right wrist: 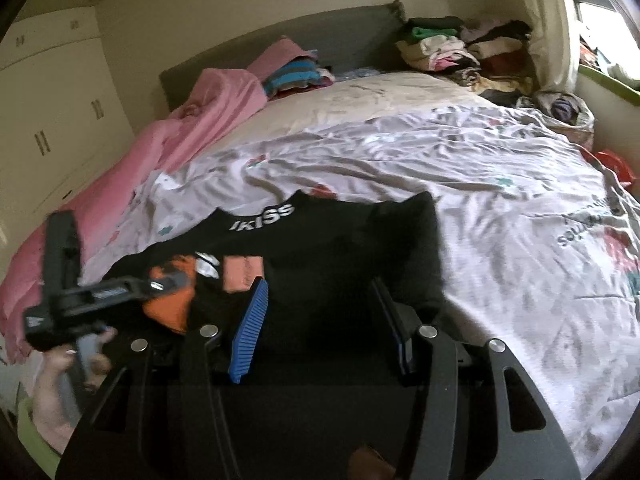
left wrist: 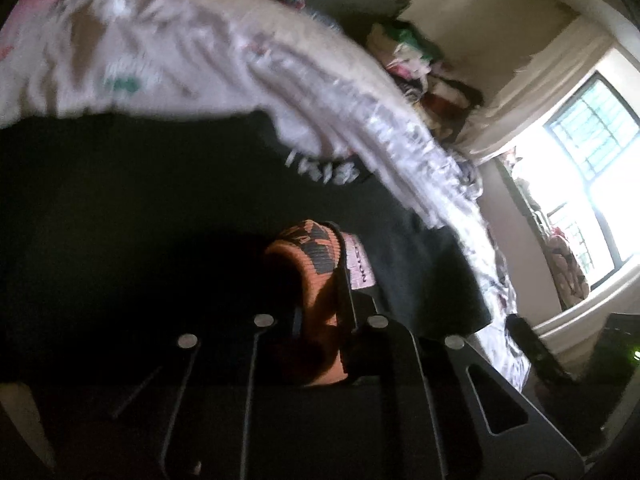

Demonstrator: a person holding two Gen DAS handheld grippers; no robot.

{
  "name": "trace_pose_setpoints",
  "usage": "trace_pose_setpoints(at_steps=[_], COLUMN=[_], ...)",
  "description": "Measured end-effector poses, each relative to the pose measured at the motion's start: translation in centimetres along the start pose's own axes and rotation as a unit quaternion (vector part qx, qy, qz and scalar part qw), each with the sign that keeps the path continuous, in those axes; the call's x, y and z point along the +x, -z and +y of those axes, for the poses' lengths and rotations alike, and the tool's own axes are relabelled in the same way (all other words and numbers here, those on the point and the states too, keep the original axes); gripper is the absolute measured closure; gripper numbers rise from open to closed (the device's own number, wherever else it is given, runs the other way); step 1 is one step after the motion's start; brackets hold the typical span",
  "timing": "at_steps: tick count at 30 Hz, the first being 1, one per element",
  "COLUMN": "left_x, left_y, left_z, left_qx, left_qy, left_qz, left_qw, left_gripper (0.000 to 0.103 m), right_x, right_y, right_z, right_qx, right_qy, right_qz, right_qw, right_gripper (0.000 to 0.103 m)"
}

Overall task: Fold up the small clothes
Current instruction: 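Carry the sleeve across the shirt body toward the left gripper and release, then move the left gripper to the orange cuff of the other sleeve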

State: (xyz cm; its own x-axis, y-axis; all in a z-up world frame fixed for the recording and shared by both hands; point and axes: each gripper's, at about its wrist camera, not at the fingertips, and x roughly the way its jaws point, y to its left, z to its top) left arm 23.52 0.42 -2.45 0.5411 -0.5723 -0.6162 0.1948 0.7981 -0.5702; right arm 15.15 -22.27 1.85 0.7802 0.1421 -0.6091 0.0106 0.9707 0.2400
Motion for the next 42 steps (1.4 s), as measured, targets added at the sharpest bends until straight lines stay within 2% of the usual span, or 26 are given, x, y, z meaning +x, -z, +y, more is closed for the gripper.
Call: trace_pose_setpoints(at_steps=[6,10,18,24,27,34,38,41,42], left_x=[-4.1,-6.2,-4.9,-4.4,-4.4,-5.8,-5.4,-4.1,-3.4], left_y=[-1.3,-1.7,-1.3,-0.8,-0.7,-0.6,-0.5,0.0,0.3], left_z=[-2.2,-2.3,0.9,1.6,2.1,1.8,1.6,1.4,1.4], left_qx=[0.034,0.042,0.010,0.016,0.016,0.036,0.039,0.045,0.046], left_qy=[0.015,-0.004,-0.037,-0.070,-0.088,-0.133,-0.125,-0.124,-0.125], left_qz=[-0.051,-0.072,-0.039,-0.029,-0.028,-0.056,-0.048,-0.025,-0.011], left_qw=[0.9980,0.9966,0.9985,0.9970,0.9956,0.9889,0.9903,0.9910,0.9910], left_gripper=[0.098,0.098,0.098,0.097,0.096,0.096,0.096,0.096,0.093], right_x=[-0.2,0.0,1.0,2.4,3.0,4.3,5.3,6.2,6.4], right_y=[-0.3,-0.3,-0.3,-0.6,-0.8,-1.0,-1.0,-0.7,-0.6], right_z=[-0.8,-0.7,0.2,1.0,1.5,2.5,2.9,3.2,3.1], right_qx=[0.009,0.007,-0.003,-0.020,-0.030,-0.052,-0.063,-0.075,-0.076], right_qy=[0.006,0.004,0.014,0.020,0.016,0.007,0.003,0.001,0.002], right_qz=[-0.005,-0.004,0.005,0.015,0.019,0.027,0.039,0.054,0.057], right_qw=[1.000,1.000,1.000,0.999,0.999,0.998,0.997,0.996,0.995], right_gripper=[0.052,0.052,0.052,0.052,0.052,0.052,0.052,0.052,0.052])
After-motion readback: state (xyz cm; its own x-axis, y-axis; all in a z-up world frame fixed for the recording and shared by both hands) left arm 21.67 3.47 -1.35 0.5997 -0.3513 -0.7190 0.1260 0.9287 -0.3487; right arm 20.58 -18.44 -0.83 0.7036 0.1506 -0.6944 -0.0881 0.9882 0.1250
